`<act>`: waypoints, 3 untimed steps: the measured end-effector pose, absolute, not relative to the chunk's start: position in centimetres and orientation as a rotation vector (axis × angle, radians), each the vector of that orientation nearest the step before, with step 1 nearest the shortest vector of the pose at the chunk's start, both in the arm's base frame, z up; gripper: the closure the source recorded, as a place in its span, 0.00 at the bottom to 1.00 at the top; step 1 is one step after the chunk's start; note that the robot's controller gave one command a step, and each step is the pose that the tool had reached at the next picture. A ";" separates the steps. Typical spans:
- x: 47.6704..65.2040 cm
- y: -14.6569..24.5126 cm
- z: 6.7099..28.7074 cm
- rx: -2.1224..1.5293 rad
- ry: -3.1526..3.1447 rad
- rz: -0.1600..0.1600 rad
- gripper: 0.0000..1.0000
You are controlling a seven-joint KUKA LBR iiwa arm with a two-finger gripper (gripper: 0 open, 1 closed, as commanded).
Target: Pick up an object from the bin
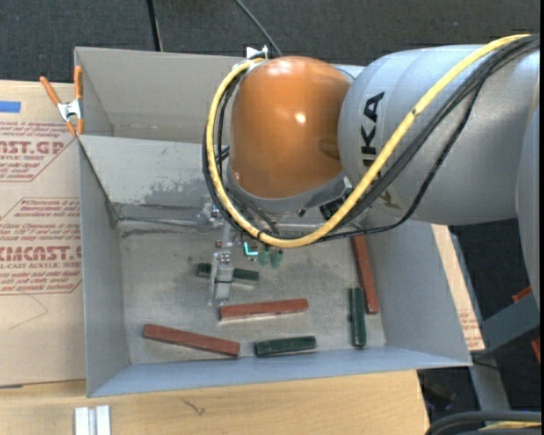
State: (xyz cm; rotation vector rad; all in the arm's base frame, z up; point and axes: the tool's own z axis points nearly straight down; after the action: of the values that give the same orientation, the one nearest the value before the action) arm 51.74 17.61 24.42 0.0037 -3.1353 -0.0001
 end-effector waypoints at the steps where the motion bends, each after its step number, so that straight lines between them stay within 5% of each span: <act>1: 51.9 17.5 24.8 0.001 -3.143 -0.002 0.00; 3: 56.8 12.0 8.9 -0.518 -3.104 -0.004 0.00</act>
Offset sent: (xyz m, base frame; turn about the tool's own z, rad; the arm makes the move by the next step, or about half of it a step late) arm 0.0397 -0.0713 -0.1742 0.1576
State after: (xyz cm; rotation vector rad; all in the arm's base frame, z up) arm 56.82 11.96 8.94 -0.5183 -3.1038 -0.0041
